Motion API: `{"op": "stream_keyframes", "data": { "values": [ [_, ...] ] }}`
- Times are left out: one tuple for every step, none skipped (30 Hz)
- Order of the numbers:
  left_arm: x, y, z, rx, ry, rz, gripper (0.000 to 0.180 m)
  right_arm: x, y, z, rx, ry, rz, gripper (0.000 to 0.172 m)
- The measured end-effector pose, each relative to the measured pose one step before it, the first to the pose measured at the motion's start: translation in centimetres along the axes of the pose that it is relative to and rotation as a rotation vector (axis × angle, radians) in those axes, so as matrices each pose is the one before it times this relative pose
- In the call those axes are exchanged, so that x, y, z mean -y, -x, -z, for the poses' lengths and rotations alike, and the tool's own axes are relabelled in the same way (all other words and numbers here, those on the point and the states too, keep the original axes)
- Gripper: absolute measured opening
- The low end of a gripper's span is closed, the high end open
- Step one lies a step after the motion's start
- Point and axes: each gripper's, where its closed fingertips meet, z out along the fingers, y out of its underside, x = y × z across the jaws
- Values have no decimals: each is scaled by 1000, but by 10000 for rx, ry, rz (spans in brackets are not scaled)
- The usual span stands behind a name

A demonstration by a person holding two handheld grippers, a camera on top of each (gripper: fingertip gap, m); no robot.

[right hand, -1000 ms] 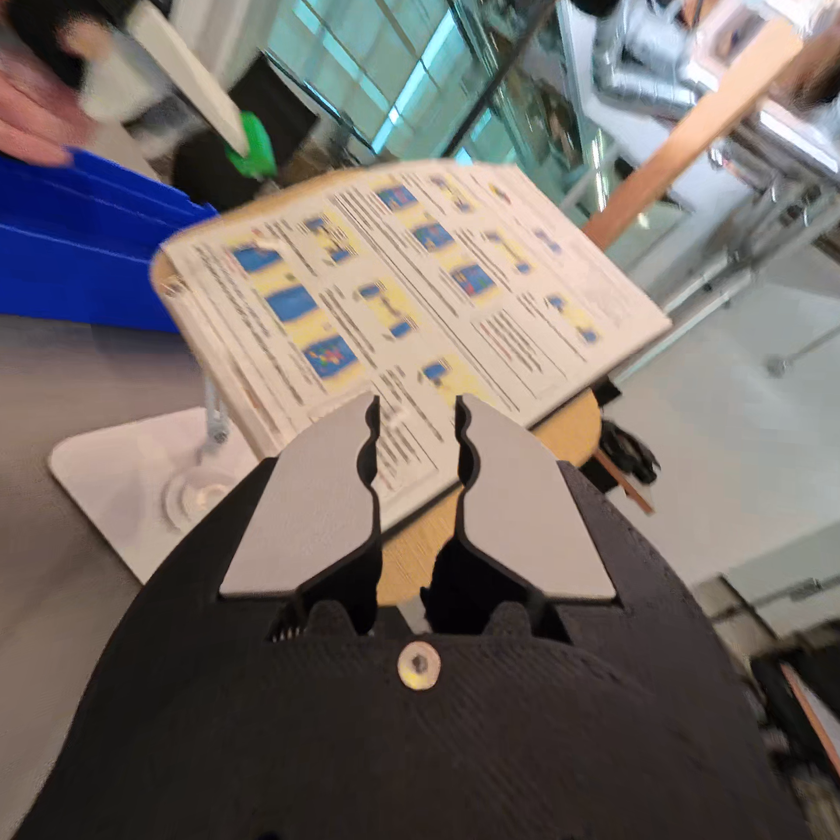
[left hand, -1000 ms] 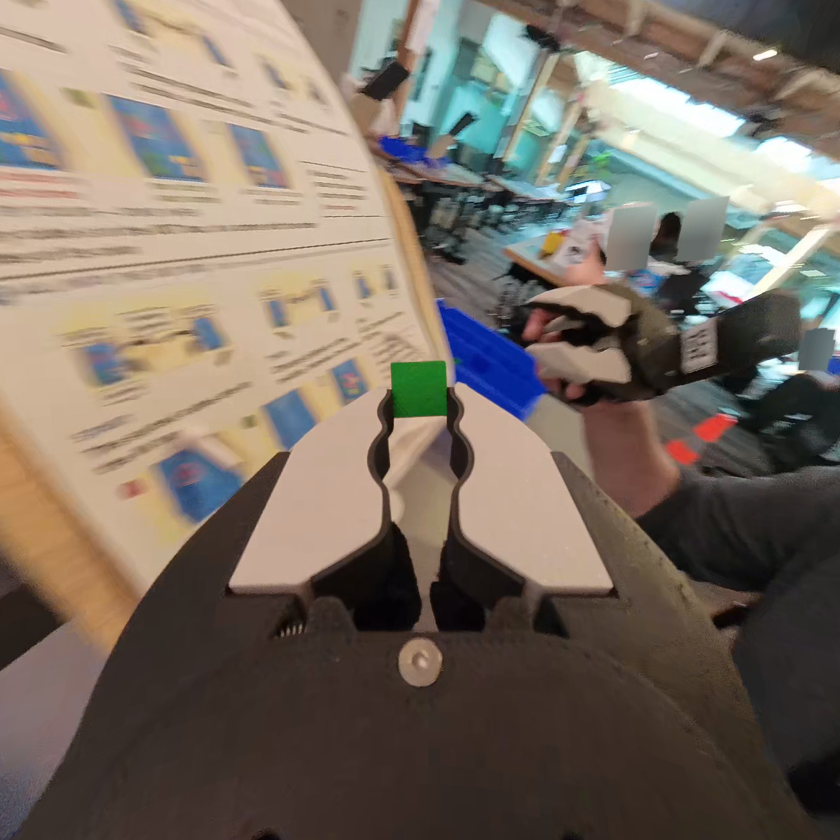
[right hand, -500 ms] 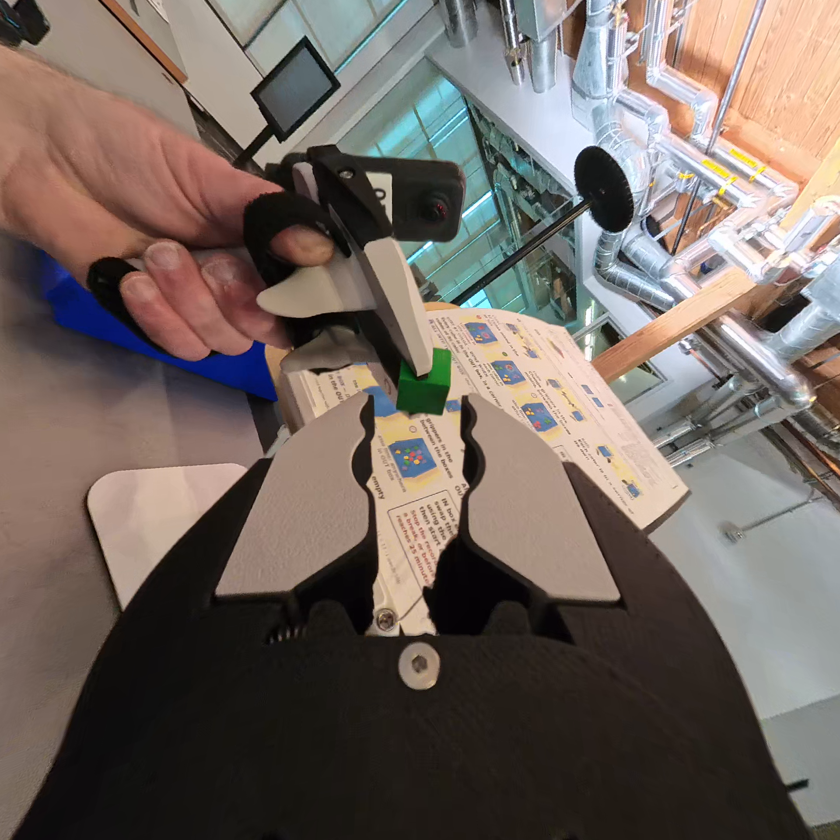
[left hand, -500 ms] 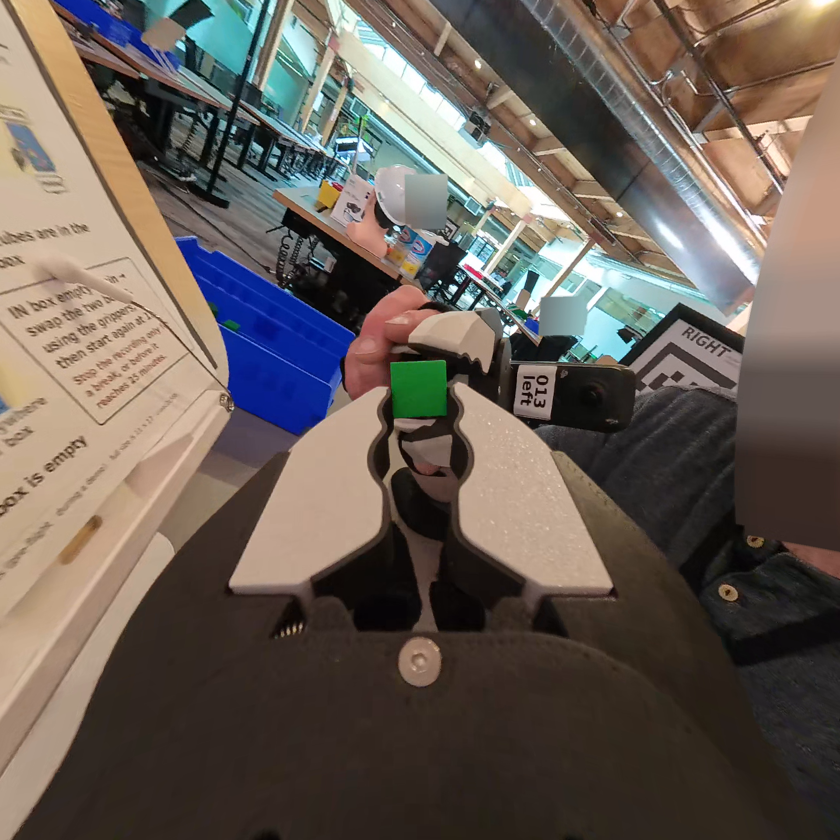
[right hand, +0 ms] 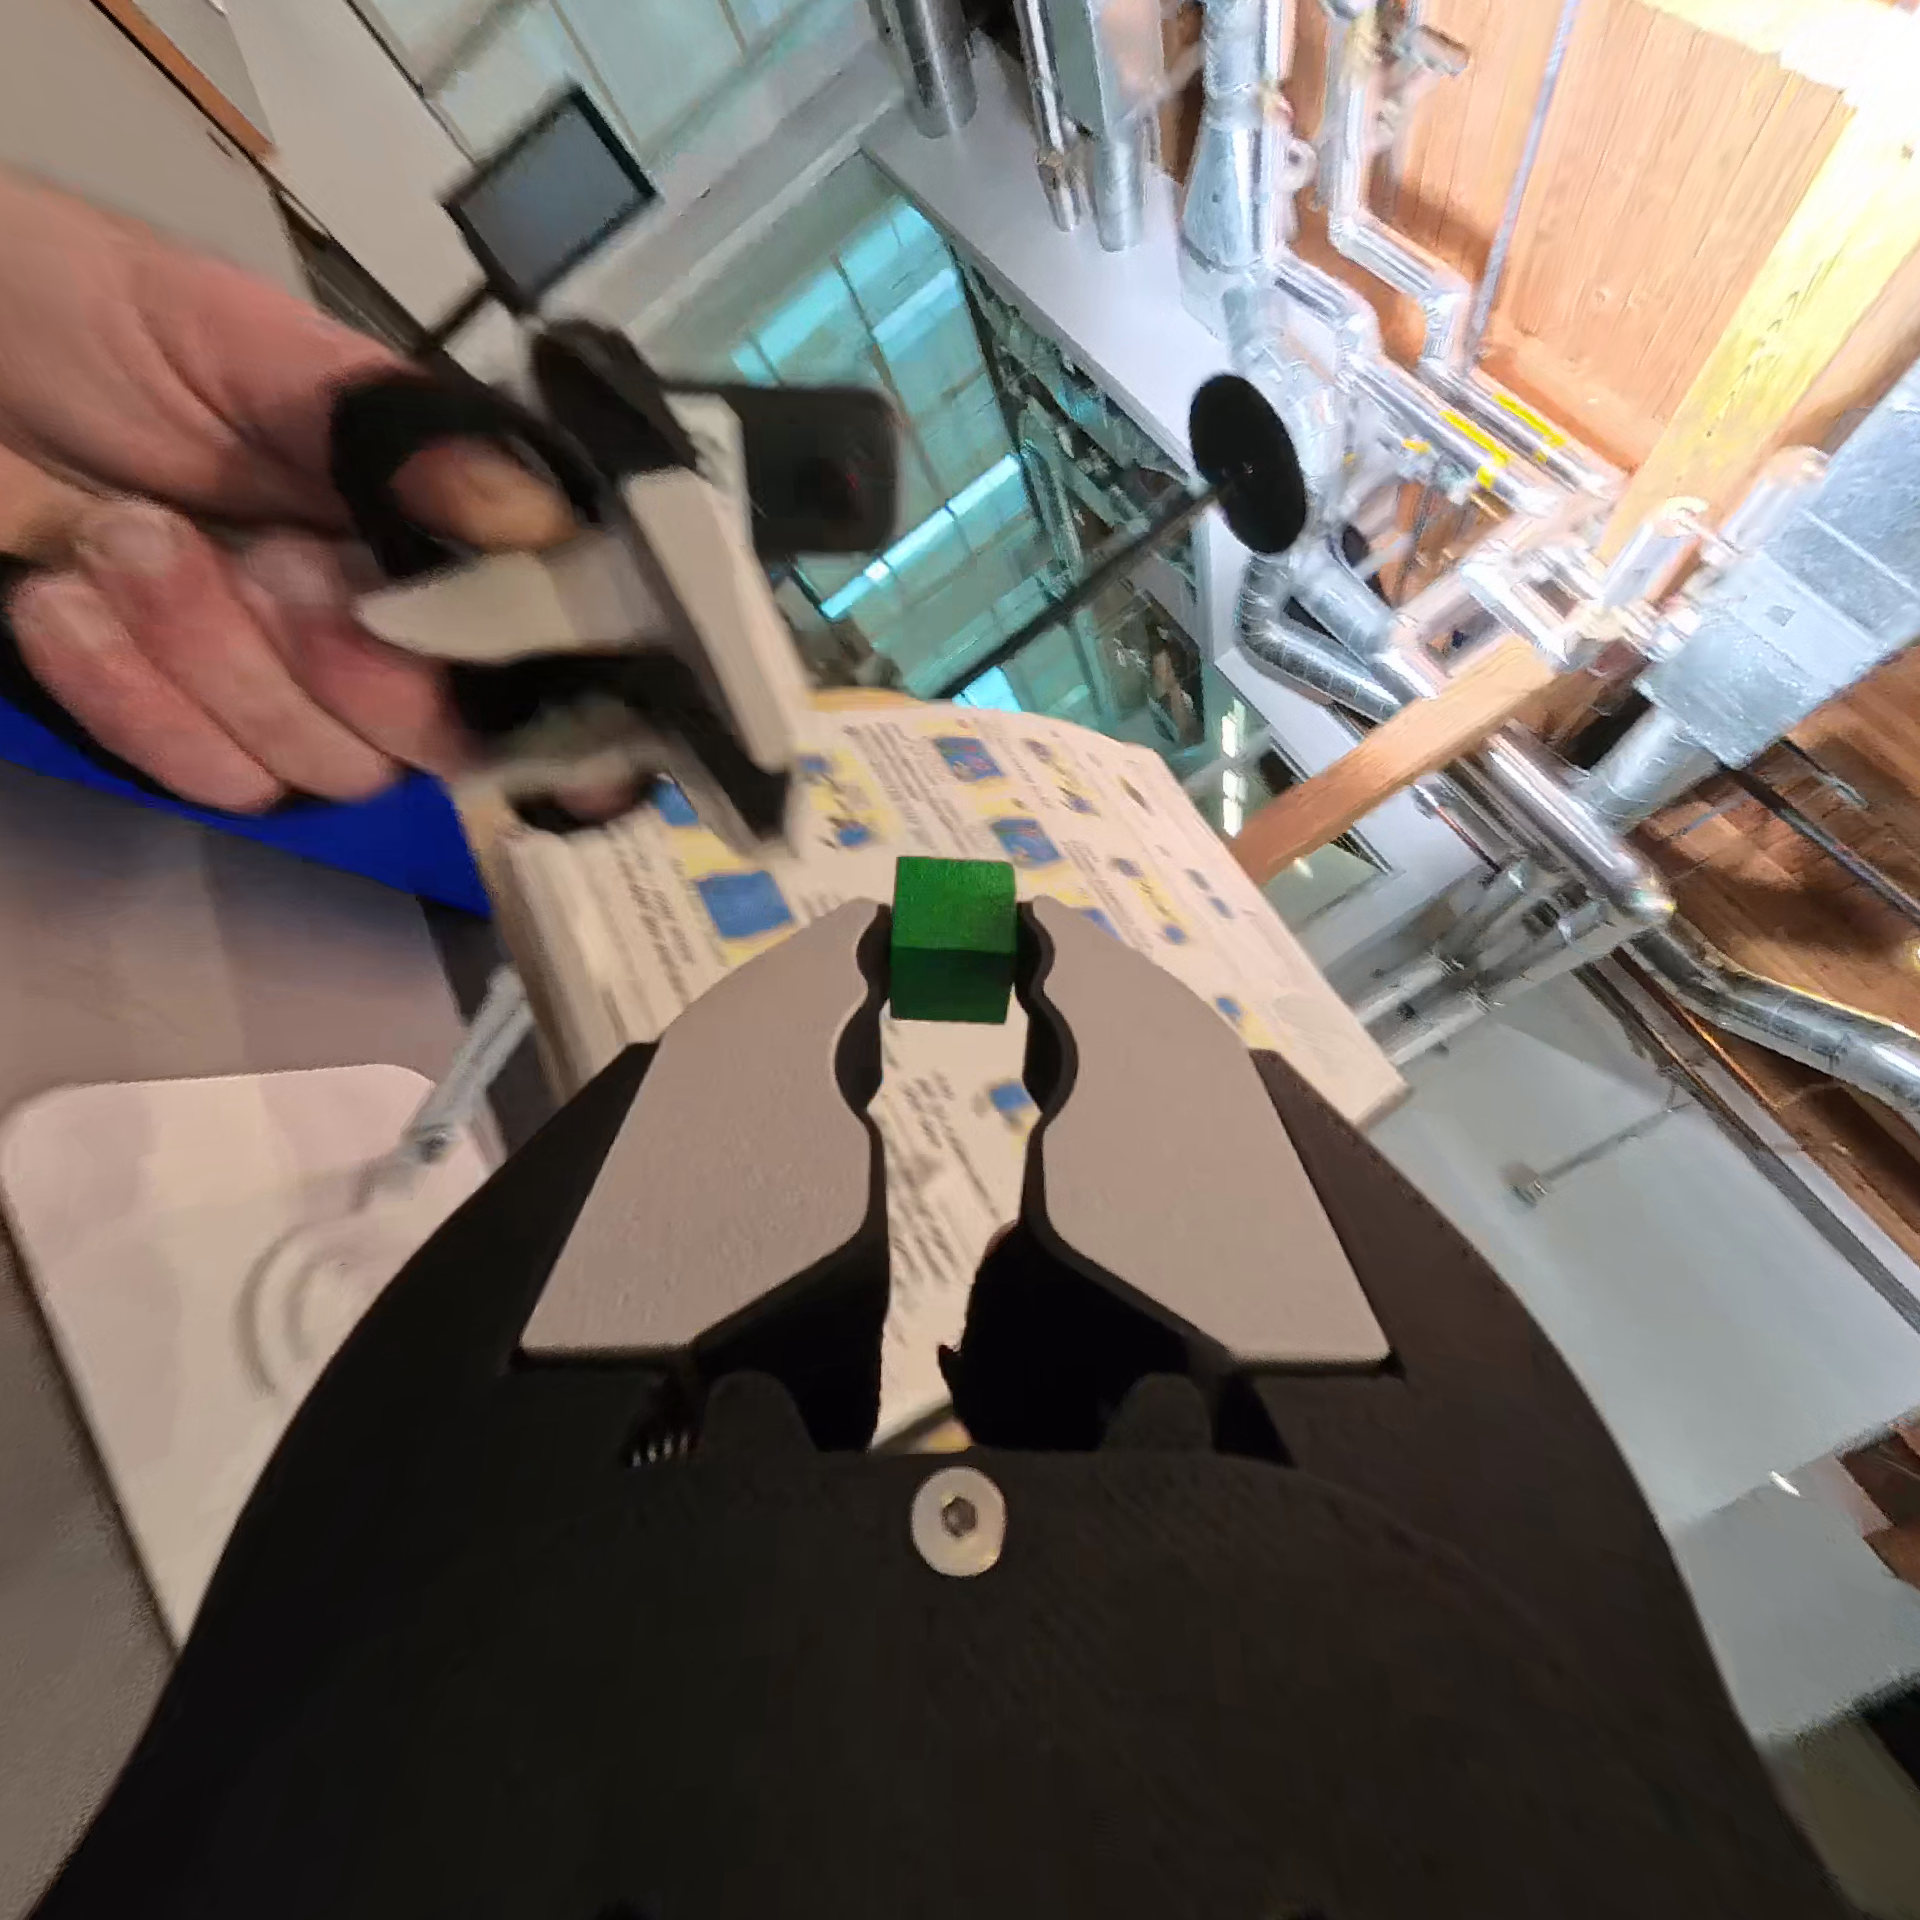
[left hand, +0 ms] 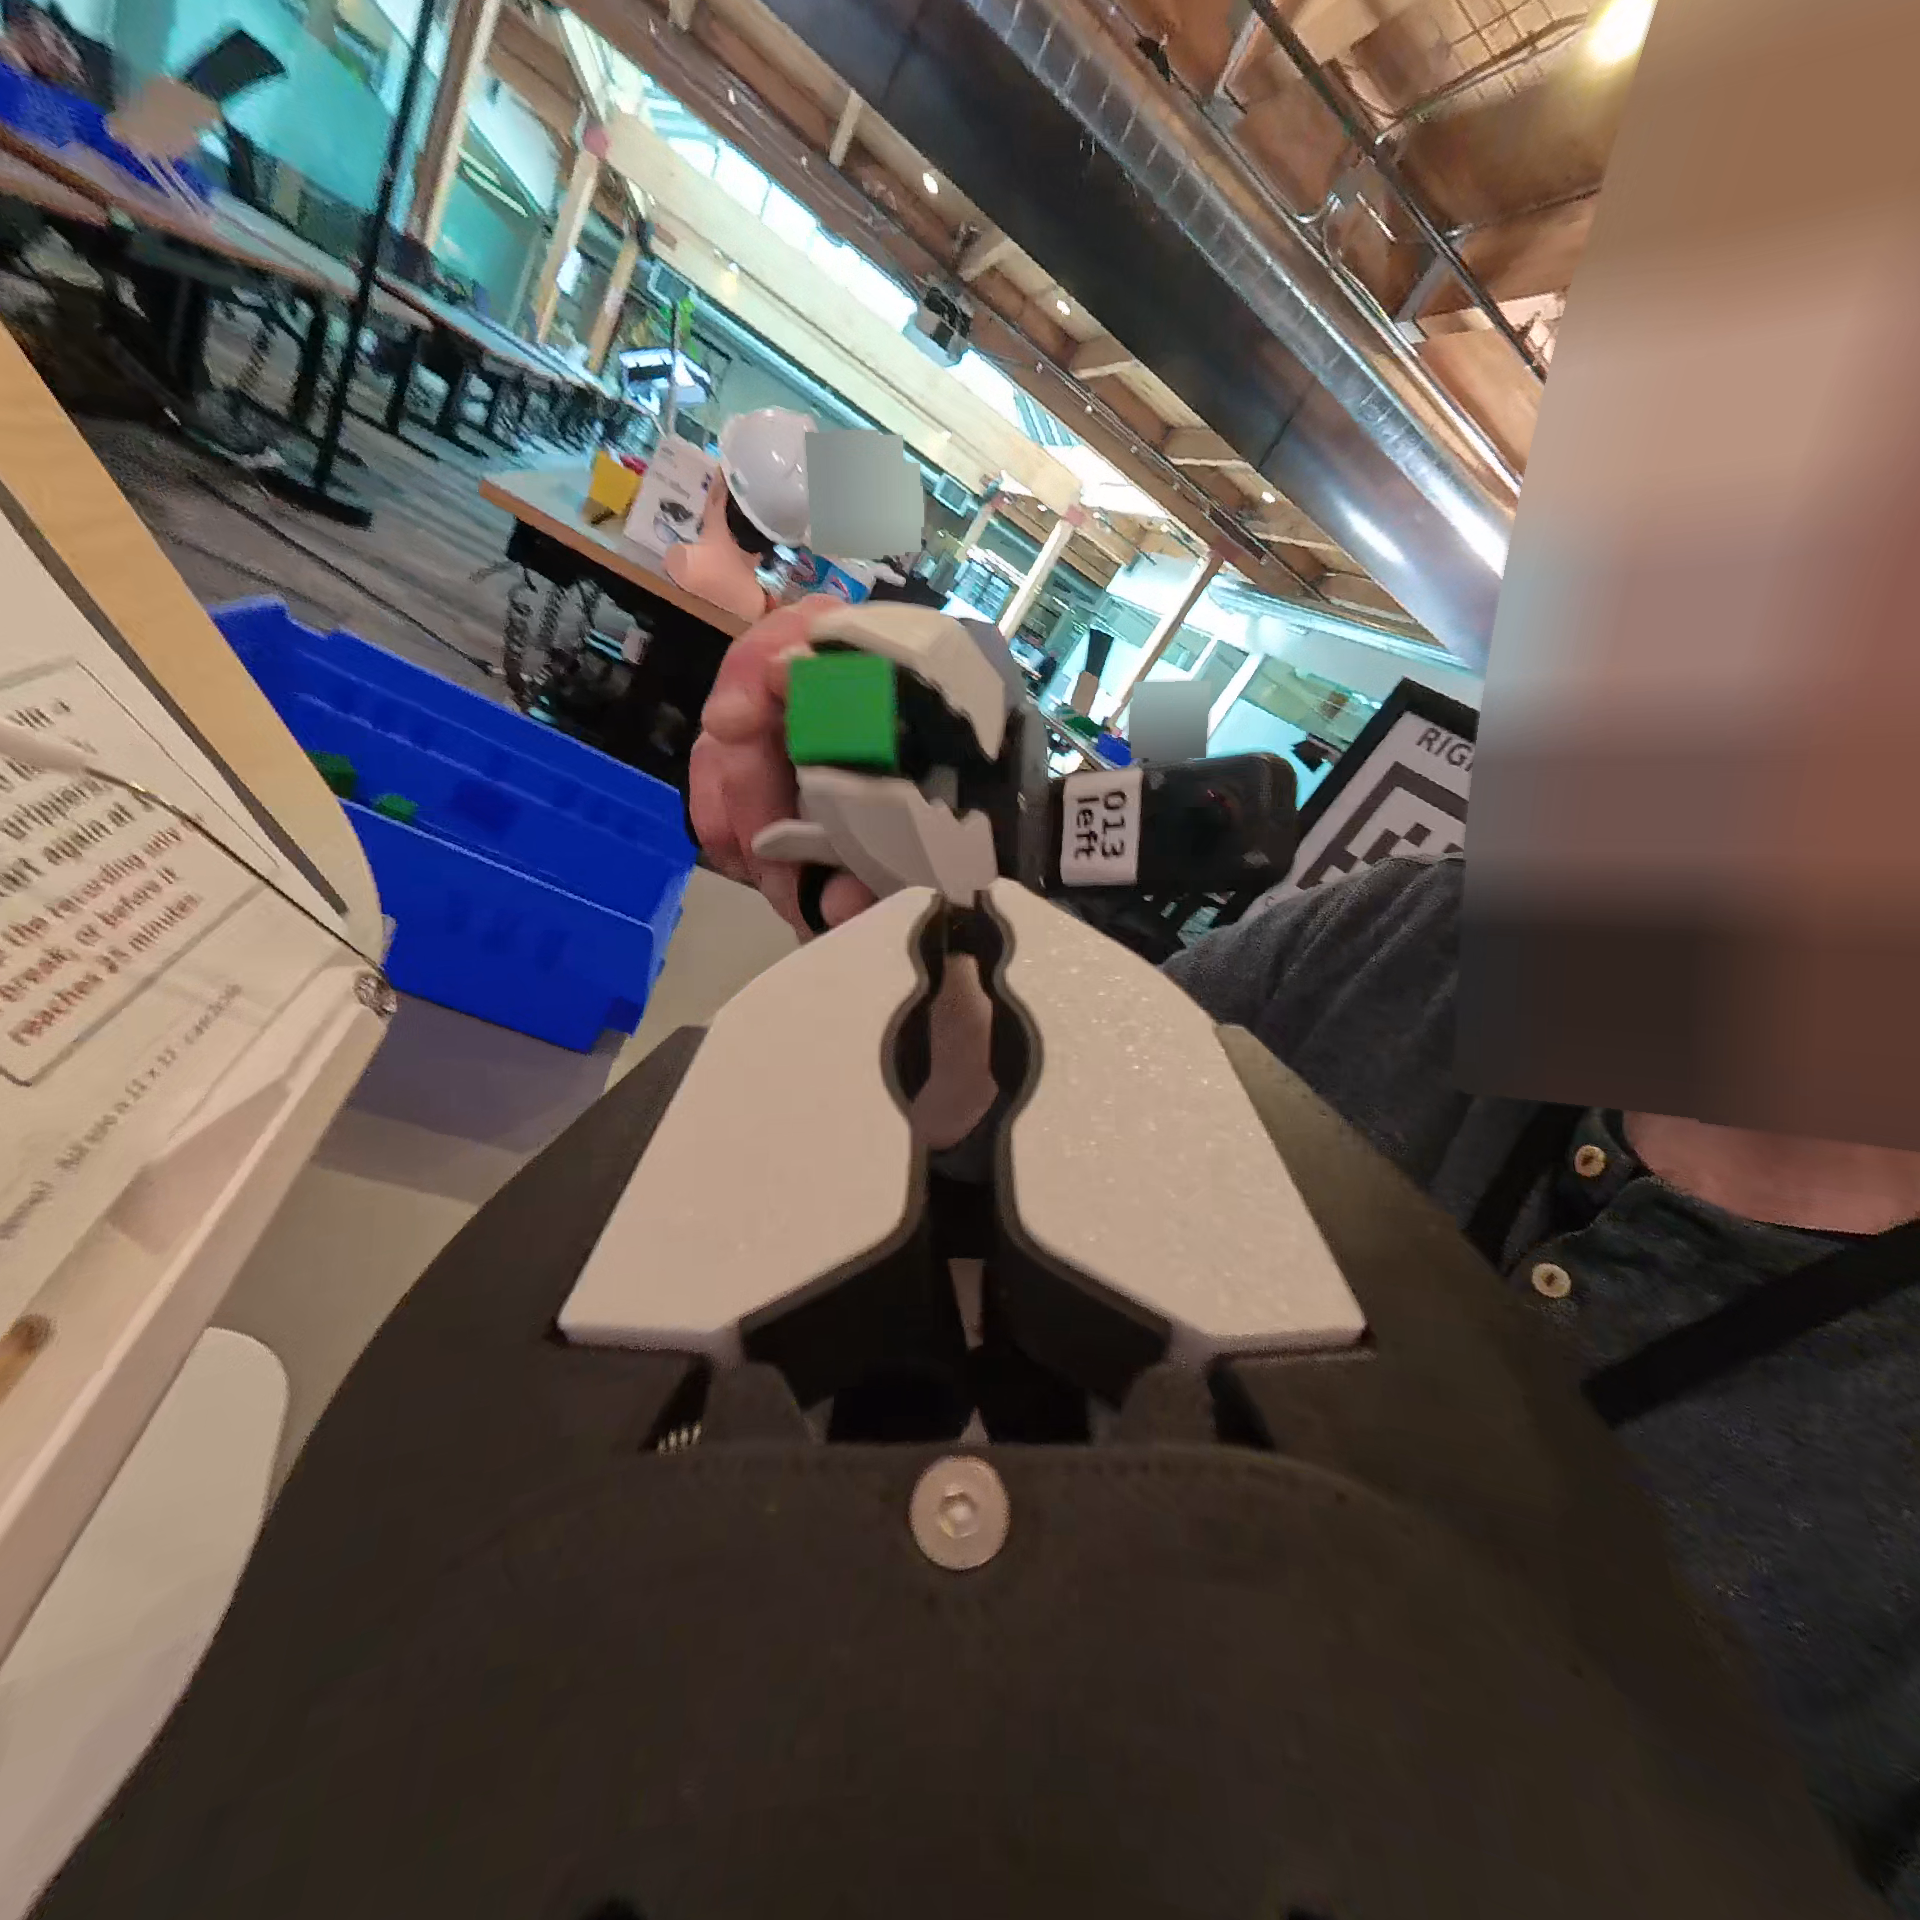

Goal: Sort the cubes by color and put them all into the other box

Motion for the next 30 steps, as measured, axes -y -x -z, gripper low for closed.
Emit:
{"op": "stream_keyframes", "data": {
  "values": [
    [427,-312,394,138,-121,-280,0,-1011,-1541,436,-282,311,-67,23],
    [389,-128,365,239,-88,-216,0,-1385,-1701,462,-236,367,-253,23],
    [244,-121,300,175,4,-159,0,-1869,-2014,447,-347,545,-320,23],
    [105,-92,220,133,62,-133,0,-2408,-2467,418,-578,781,-266,23],
    [43,24,168,172,67,-143,0,-2648,-2470,329,-530,816,-259,23],
    [64,106,132,216,29,-167,0,-2826,-2017,173,-217,868,-353,22],
    [65,84,105,171,8,-163,0,-3004,-1955,32,-246,946,-363,23],
    [-25,36,55,91,45,-121,0,-3027,-2346,-109,-629,923,-377,23],
    [-164,145,-34,119,113,-81,0,-2821,-1785,-334,-330,828,-472,23],
    [-299,198,-128,109,176,-51,0,-2629,-1119,-502,21,783,-494,23],
    [-243,107,-153,12,123,14,0,-2355,-1385,-595,-293,631,-409,23],
    [-87,58,-116,-38,-1,61,0,-2337,-1404,-735,-426,606,-343,23],
    [-53,54,-87,-33,-34,43,0,-2528,-600,-953,22,764,-316,23],
    [-126,69,-79,-24,32,11,0,-2592,-33,-1058,353,876,-349,23],
    [-119,110,-48,10,48,-2,0,-2229,-342,-1019,89,759,-275,23],
    [-45,146,0,57,2,3,0,-1947,-350,-963,1,683,-75,23],
    [17,129,24,40,-31,22,0,-1735,-255,-940,-35,616,15,23],
    [10,85,34,7,-14,28,0,-1457,-330,-912,-139,492,-76,23],
    [-11,73,40,15,6,10,0,-1218,-183,-835,-60,398,-121,23],
    [-22,97,37,20,0,-3,0,-1091,7,-797,54,370,-111,23],
    [-32,88,21,18,7,5,0,-955,94,-677,103,323,-63,23],
    [-58,82,5,18,26,8,0,-748,-11,-529,40,252,-75,23],
    [-46,49,0,7,17,6,0,-598,54,-476,89,213,-111,23],
    [-2,36,-4,1,-3,3,0,-584,49,-487,57,218,-102,23],
    [-23,21,0,-2,0,-1,0,-568,51,-500,16,189,9,23],
    [-33,49,-14,15,11,0,0,-573,108,-453,10,225,122,23],
    [-35,83,-28,38,5,-2,0,-369,96,-363,-18,136,167,23],
    [-61,102,-29,47,17,-6,0,-277,61,-325,-24,87,67,23],
    [-103,83,-57,34,48,-10,0,-366,126,-357,43,153,-19,23],
    [-80,15,-65,-8,38,2,0,-411,101,-351,7,167,58,23]
  ]
}}
